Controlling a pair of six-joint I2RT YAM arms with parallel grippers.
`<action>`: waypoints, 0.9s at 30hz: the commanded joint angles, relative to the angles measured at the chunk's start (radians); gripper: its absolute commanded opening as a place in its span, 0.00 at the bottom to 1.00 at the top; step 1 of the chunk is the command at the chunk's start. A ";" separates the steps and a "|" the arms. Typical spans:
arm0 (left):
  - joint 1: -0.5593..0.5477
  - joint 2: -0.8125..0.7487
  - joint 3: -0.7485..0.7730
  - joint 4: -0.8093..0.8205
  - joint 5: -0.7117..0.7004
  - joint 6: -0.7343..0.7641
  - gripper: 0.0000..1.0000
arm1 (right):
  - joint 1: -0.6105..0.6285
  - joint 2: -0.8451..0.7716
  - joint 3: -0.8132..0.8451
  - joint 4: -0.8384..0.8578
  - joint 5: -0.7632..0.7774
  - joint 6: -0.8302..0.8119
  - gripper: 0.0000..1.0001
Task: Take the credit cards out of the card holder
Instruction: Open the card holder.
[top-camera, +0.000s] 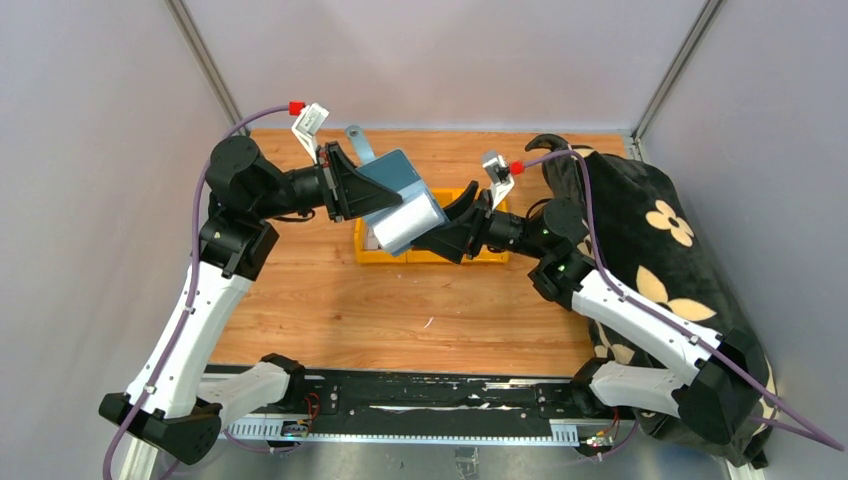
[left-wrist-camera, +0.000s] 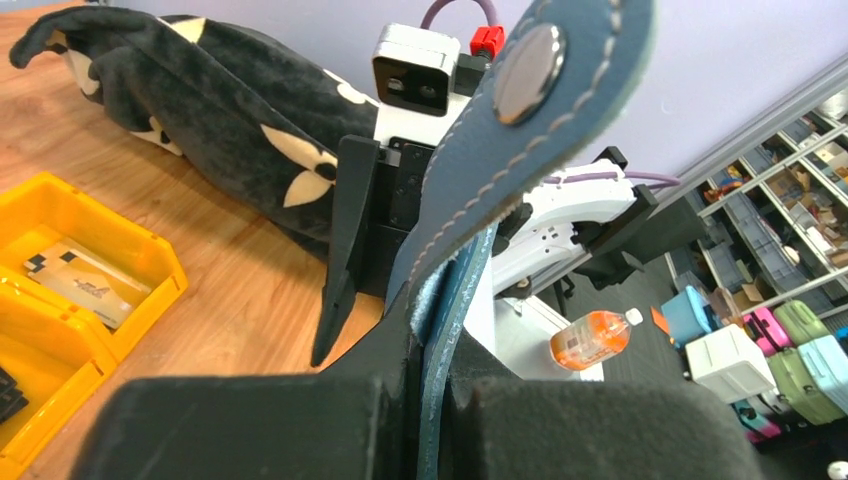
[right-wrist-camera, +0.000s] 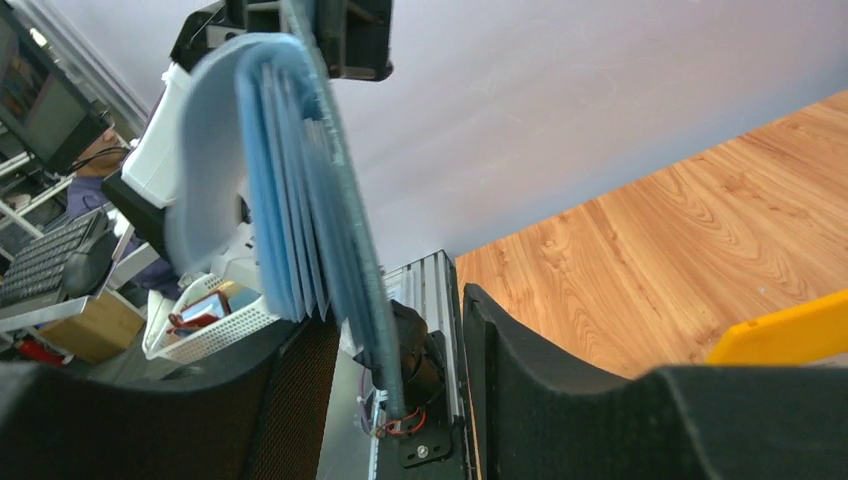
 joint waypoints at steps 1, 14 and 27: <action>0.001 -0.024 -0.026 0.005 0.034 -0.025 0.00 | -0.022 0.016 0.029 0.083 0.107 0.044 0.52; 0.001 -0.026 -0.055 -0.009 0.041 -0.013 0.00 | -0.017 0.097 0.055 0.413 0.055 0.265 0.68; 0.008 -0.021 -0.066 -0.067 0.024 0.061 0.00 | 0.021 0.160 0.062 0.606 0.081 0.413 0.66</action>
